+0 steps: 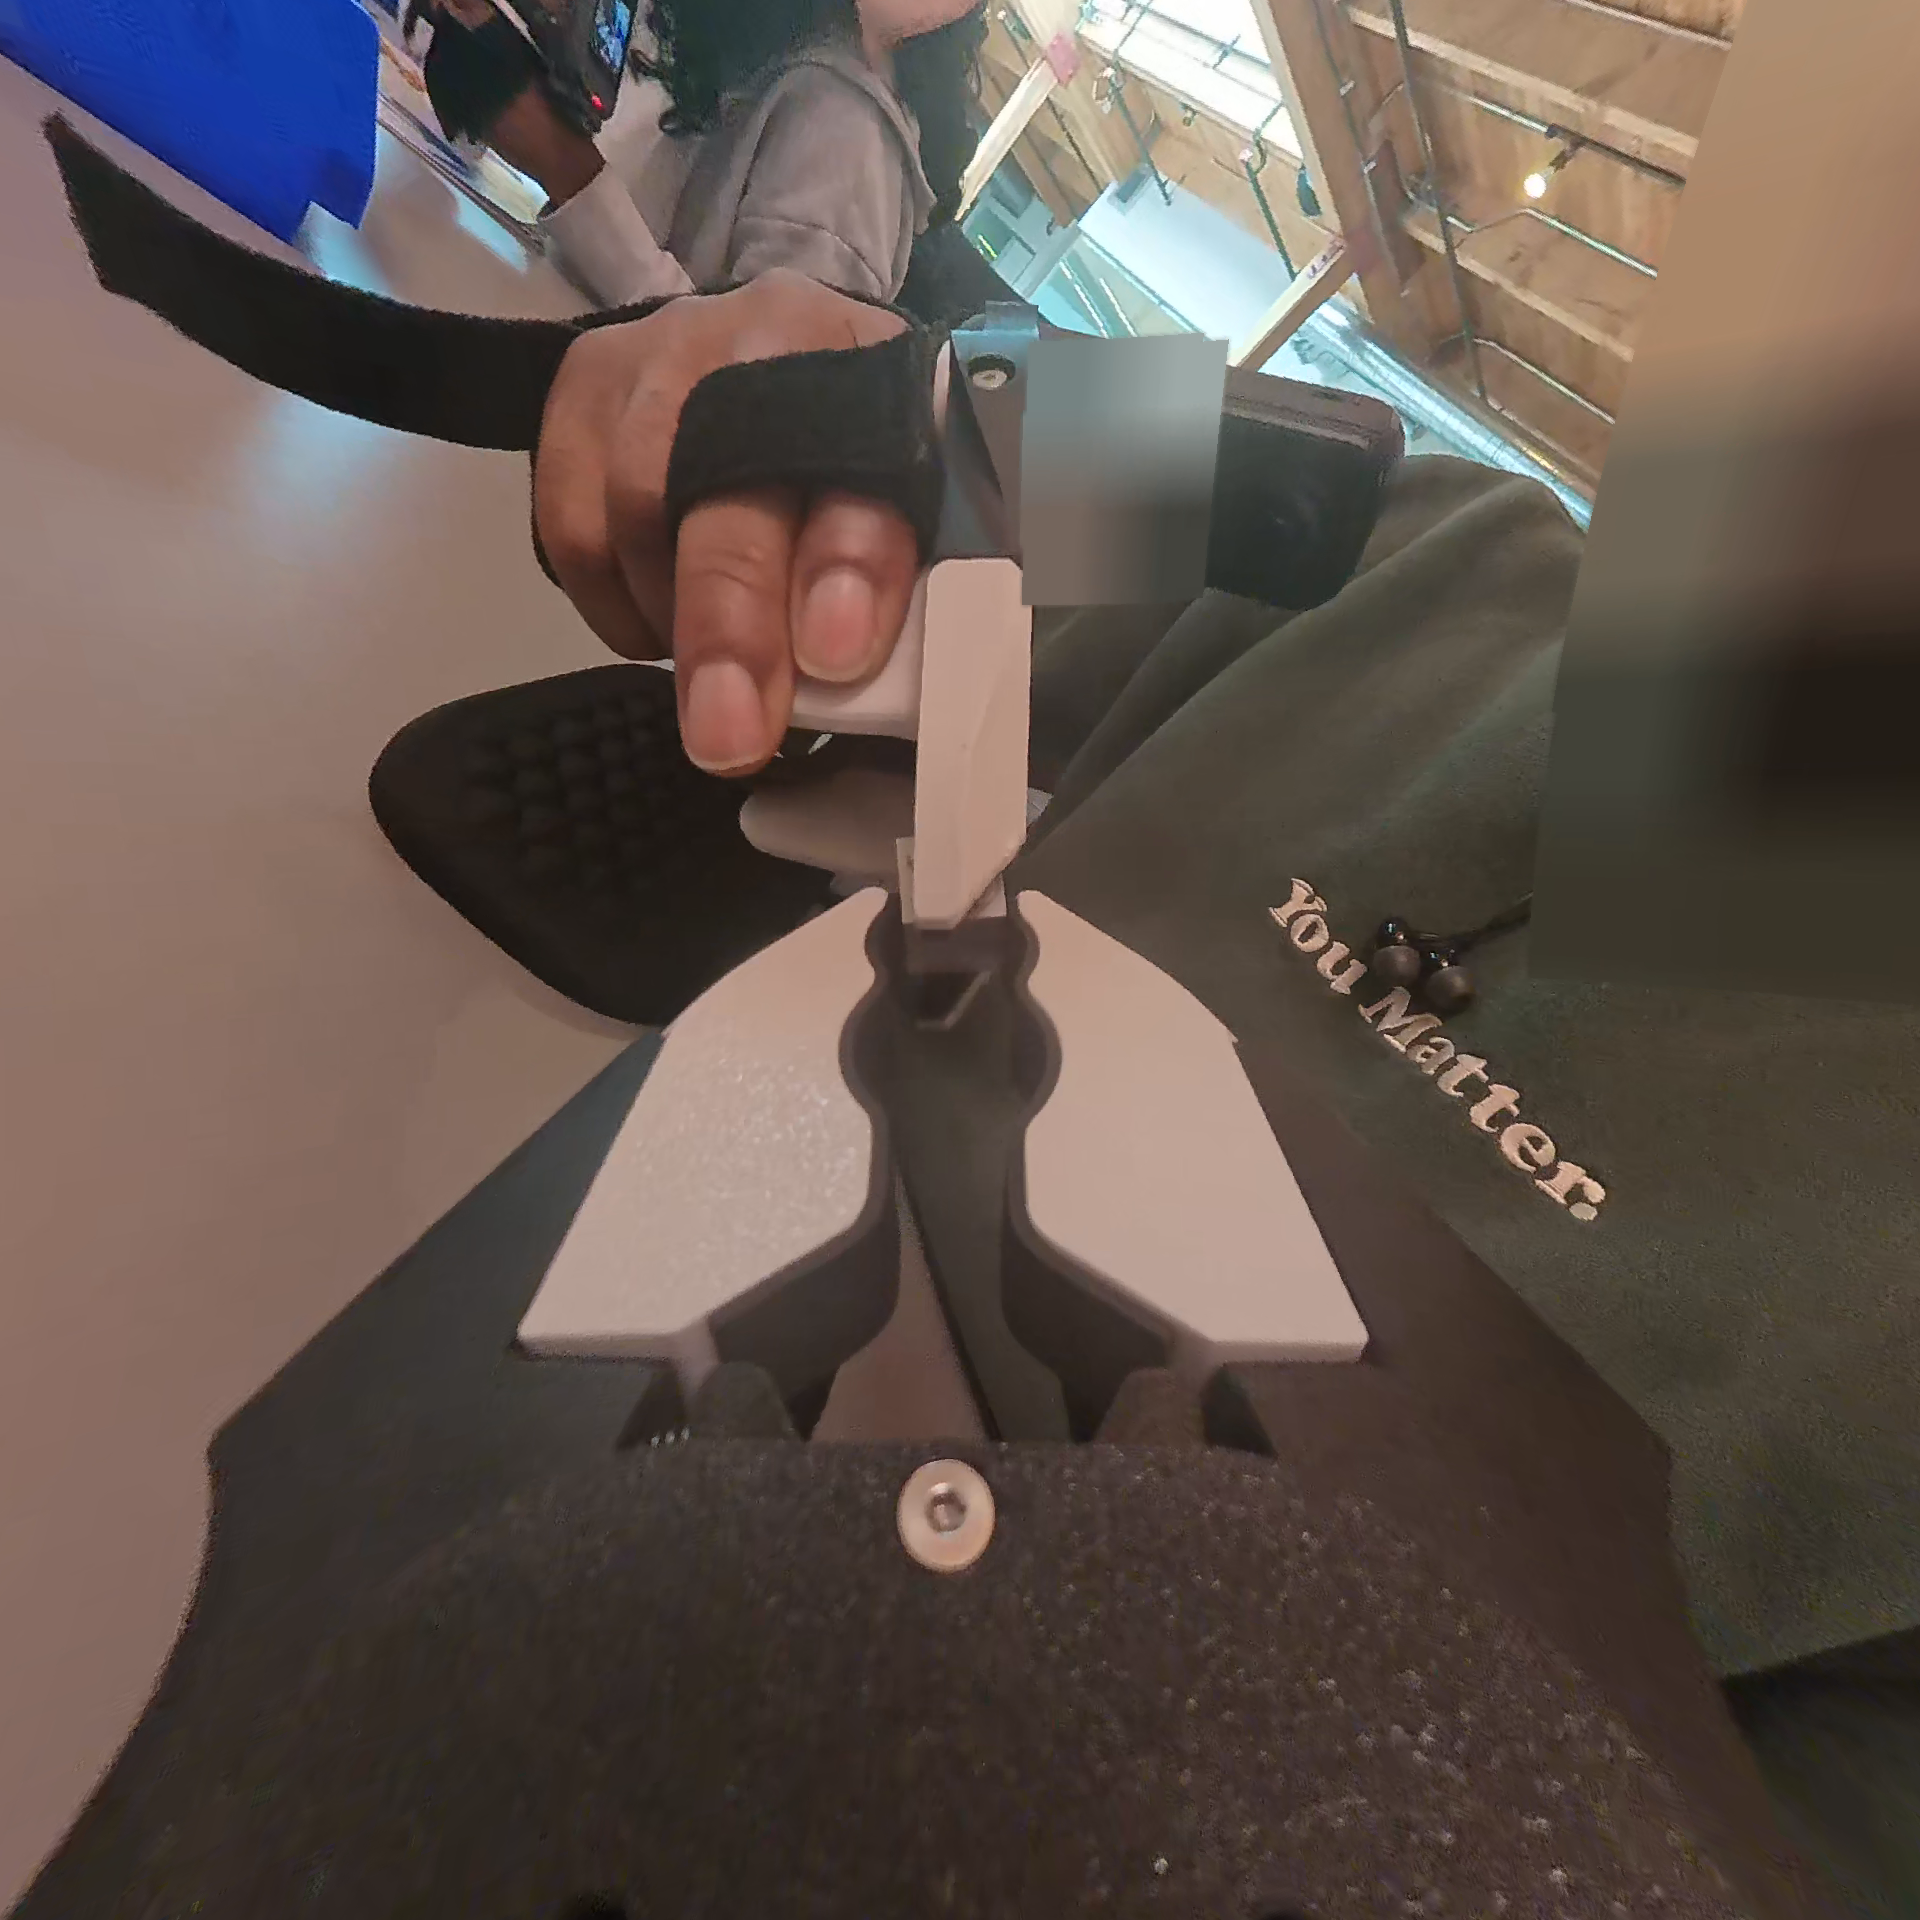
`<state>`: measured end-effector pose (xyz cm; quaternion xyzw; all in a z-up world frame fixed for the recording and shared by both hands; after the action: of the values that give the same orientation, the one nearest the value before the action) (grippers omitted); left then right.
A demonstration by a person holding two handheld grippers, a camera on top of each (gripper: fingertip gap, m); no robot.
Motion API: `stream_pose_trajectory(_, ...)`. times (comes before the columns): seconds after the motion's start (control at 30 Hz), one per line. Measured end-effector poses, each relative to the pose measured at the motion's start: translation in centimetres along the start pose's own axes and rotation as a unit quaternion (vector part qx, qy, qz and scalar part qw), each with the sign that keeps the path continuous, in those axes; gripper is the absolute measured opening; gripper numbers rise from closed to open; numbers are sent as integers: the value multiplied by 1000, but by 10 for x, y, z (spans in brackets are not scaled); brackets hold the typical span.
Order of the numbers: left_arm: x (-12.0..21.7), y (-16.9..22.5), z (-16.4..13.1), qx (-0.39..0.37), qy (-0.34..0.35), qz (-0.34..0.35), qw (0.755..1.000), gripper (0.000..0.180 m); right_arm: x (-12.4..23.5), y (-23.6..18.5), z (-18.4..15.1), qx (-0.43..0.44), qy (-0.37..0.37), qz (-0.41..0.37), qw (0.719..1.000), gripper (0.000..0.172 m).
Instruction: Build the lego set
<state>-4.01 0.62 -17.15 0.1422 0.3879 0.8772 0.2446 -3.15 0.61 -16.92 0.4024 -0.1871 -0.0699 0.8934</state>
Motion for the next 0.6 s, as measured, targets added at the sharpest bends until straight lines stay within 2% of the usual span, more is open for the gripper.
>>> stream_pose_trajectory(0.43,2,-4,-2,4,-14,25,1000,17,-2,-2,-4,5,-4,12,1000,25)
stream_pose_trajectory(0.6,5,-2,4,-14,10,32,999,19,-1,3,-4,-30,14,0,999,25)
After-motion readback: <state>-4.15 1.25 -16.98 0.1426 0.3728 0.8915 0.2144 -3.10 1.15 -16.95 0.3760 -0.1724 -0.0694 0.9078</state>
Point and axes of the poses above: each gripper's, where its closed fingertips meet, x back along the fingers, z out of its top, y = z × x across the jaws, the point moved 2 cm from there along x, back along the fingers, and after that the axes turned 5 degrees about x, right-handed, at the moved point
